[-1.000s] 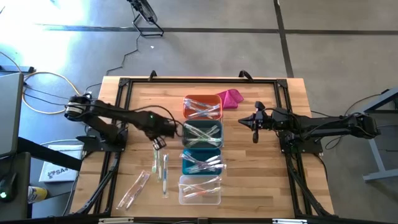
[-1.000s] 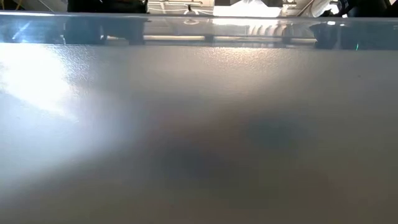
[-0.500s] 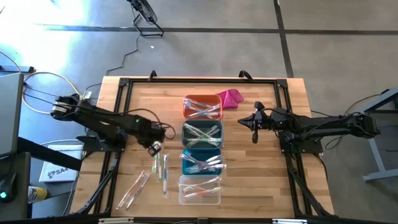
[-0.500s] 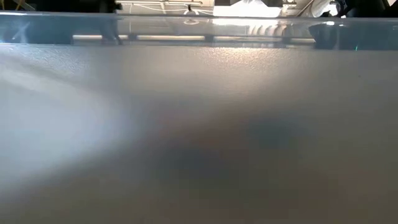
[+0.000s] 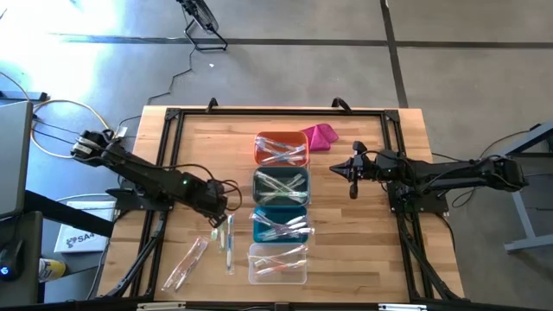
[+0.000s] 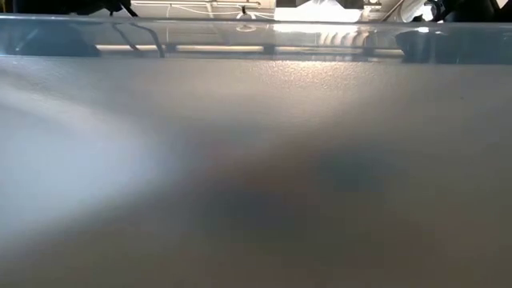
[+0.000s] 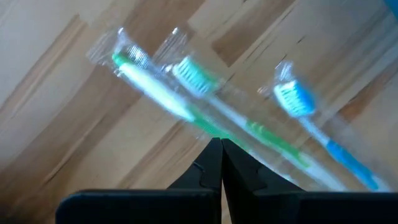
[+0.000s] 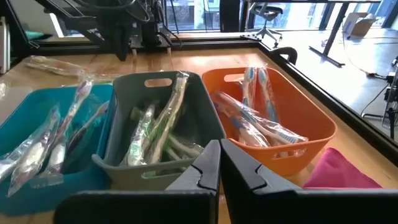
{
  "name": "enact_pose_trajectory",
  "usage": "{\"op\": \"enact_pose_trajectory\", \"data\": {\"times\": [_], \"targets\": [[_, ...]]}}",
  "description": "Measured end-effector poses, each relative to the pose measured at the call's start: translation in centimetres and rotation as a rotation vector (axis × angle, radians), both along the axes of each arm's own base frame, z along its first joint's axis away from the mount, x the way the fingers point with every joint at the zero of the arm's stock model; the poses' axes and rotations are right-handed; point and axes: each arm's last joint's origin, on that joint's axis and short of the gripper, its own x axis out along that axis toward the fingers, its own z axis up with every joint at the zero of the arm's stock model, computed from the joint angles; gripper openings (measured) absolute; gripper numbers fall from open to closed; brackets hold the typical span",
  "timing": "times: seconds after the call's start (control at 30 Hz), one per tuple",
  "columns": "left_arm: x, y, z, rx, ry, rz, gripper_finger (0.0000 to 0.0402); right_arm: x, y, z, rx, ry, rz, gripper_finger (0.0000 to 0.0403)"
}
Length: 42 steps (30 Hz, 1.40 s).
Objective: Pick & Place Toothbrushes
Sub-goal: Put the green toothbrush into the green bin
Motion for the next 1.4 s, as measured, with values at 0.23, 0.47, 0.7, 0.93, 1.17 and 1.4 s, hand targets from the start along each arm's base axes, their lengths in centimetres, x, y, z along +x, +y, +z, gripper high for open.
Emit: {"op": "enact_pose_trajectory", "data": {"times": [0.23,0.47,0.7,0.93,1.17,1.4], "targets": [[0.31,-0.08,0.09,0.002,-0.034,-0.030,0.0000,0.00,0.00,0.00,0.000,0.000,0.000,0.0004],[0.29,-0.04,0.09,-0.013,-0.035,0.067,0.0016,0.00,0.00,0.00,0.000,0.000,0.000,0.0004],[0.29,0.05,0.09,-0.001,-0.045,0.131,0.0102,0.00,0.00,0.00,0.000,0.000,0.000,0.0004],[0.32,0.03,0.10,-0.002,-0.047,0.127,0.0148,0.00,0.00,0.00,0.000,0.000,0.000,0.0004],[0.34,0.05,0.12,0.004,-0.051,0.130,0.0151,0.00,0.00,0.00,0.000,0.000,0.000,0.0004],[0.41,0.29,0.15,0.062,-0.085,0.207,0.0151,0.00,0.00,0.00,0.001,-0.001,0.000,0.0004]]}}
